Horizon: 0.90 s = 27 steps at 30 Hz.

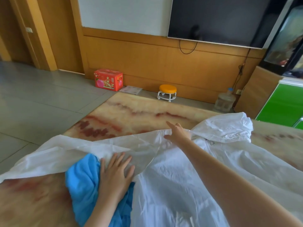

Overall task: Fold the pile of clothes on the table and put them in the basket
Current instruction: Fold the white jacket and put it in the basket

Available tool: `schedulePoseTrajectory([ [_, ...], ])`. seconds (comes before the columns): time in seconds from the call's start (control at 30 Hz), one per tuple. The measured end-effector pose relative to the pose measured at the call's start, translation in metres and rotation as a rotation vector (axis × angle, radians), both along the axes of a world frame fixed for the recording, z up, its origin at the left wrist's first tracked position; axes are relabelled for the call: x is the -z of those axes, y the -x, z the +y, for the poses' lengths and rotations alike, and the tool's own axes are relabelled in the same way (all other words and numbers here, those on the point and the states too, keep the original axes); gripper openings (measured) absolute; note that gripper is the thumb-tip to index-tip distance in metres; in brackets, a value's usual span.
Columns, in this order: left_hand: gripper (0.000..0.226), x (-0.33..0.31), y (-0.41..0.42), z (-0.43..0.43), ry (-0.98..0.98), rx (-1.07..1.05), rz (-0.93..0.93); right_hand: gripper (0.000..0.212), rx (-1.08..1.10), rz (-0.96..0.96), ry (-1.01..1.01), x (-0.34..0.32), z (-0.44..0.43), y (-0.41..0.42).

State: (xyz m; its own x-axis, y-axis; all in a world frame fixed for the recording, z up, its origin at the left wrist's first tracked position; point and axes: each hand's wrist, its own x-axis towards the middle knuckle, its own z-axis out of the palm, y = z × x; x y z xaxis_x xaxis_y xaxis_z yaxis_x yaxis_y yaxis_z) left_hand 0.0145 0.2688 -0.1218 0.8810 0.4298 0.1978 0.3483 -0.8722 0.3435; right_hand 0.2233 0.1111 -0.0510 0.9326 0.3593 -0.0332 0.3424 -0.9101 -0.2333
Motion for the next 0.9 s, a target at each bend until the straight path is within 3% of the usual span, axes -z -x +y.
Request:
schedulePoseTrajectory([
  [0.13, 0.085, -0.001, -0.001, 0.002, -0.005, -0.019, -0.015, 0.017, 0.144, -0.119, -0.072, 0.018, 0.019, -0.017],
  [0.17, 0.085, -0.001, -0.001, 0.003, -0.012, -0.023, -0.023, 0.019, 0.171, -0.152, -0.174, 0.021, 0.022, -0.019],
  [0.23, 0.086, -0.003, -0.001, 0.004, -0.025, -0.030, -0.009, 0.042, 0.097, -0.071, -0.318, 0.029, 0.025, -0.025],
  [0.3, 0.087, -0.004, -0.001, 0.003, -0.050, -0.028, 0.014, 0.056, -0.095, 0.092, -0.242, 0.036, 0.020, -0.023],
  [0.37, 0.088, -0.003, -0.001, 0.002, -0.067, -0.021, 0.046, 0.058, -0.190, 0.077, -0.133, 0.037, 0.007, -0.024],
  [0.4, 0.088, -0.004, -0.002, 0.003, -0.056, -0.016, 0.059, 0.057, -0.181, 0.063, -0.170, 0.032, -0.004, -0.024],
  [0.57, 0.062, -0.014, 0.000, -0.003, 0.020, 0.007, 0.140, 0.036, -0.003, 0.043, -0.496, 0.002, -0.092, -0.012],
  [0.63, 0.053, -0.026, -0.012, 0.006, 0.155, 0.038, 0.321, 0.034, 0.097, 0.105, -0.575, -0.009, -0.136, -0.011],
  [0.7, 0.058, -0.053, -0.034, 0.018, 0.360, 0.000, 0.510, 0.034, 0.242, 0.216, -0.731, -0.019, -0.175, -0.011],
  [0.73, 0.060, -0.066, -0.048, 0.018, 0.342, -0.035, 0.527, 0.036, 0.344, 0.298, -0.850, -0.024, -0.191, -0.011],
  [0.77, 0.058, -0.080, -0.061, 0.007, 0.208, -0.060, 0.519, 0.039, 0.427, 0.393, -0.978, -0.027, -0.205, -0.010],
  [0.83, 0.040, -0.094, -0.082, -0.038, -0.100, -0.001, 0.309, 0.050, 0.523, 0.529, -1.199, -0.030, -0.224, -0.011],
  [0.9, 0.042, -0.099, -0.091, -0.109, 0.013, 0.199, 0.100, 0.062, 0.597, 0.571, -1.355, -0.027, -0.233, -0.018],
])
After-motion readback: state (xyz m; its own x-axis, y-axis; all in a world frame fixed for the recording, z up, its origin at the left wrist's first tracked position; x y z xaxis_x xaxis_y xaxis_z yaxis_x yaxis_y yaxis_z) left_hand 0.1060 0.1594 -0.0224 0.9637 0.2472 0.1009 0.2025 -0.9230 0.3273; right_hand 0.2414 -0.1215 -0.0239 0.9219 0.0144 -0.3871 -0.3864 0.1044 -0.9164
